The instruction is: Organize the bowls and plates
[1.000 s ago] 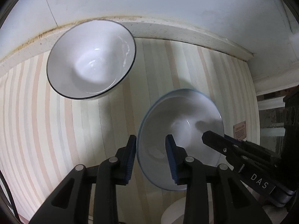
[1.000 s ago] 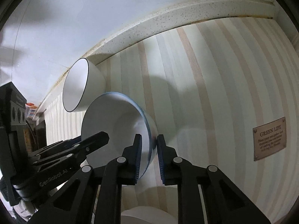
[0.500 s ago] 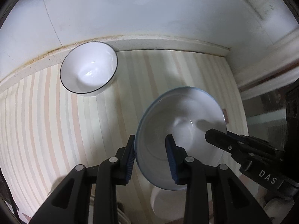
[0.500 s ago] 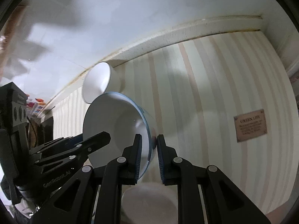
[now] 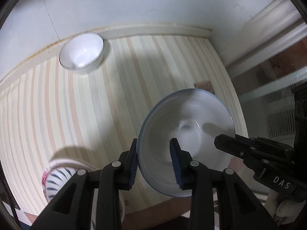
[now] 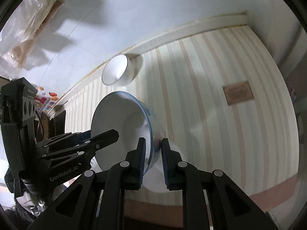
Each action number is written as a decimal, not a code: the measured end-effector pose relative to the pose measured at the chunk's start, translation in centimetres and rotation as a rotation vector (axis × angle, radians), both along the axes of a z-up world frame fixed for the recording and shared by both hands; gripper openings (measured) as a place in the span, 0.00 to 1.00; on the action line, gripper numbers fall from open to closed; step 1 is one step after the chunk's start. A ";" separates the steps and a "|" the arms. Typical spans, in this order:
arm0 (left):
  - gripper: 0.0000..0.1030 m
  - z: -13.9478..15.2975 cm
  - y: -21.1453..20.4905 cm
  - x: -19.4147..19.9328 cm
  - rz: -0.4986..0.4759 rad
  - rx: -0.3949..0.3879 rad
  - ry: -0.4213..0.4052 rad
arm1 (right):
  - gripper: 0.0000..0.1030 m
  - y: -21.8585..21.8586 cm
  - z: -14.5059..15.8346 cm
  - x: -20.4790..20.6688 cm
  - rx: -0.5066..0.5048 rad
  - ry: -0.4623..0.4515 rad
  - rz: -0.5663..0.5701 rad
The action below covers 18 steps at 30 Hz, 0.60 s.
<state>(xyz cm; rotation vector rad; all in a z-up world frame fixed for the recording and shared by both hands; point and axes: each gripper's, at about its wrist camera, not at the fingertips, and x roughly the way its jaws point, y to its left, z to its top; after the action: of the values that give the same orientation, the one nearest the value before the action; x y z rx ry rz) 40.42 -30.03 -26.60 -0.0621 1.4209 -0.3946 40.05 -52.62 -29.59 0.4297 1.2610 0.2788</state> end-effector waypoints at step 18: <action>0.28 -5.5 -1.9 -2.6 -0.054 0.109 0.094 | 0.18 -0.6 -7.5 -4.3 0.040 0.145 -0.023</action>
<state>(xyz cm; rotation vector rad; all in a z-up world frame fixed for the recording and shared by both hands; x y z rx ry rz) 37.86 -31.95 -32.10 0.0466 1.5366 -0.3616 35.73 -53.25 -37.09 0.5055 1.3926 0.2575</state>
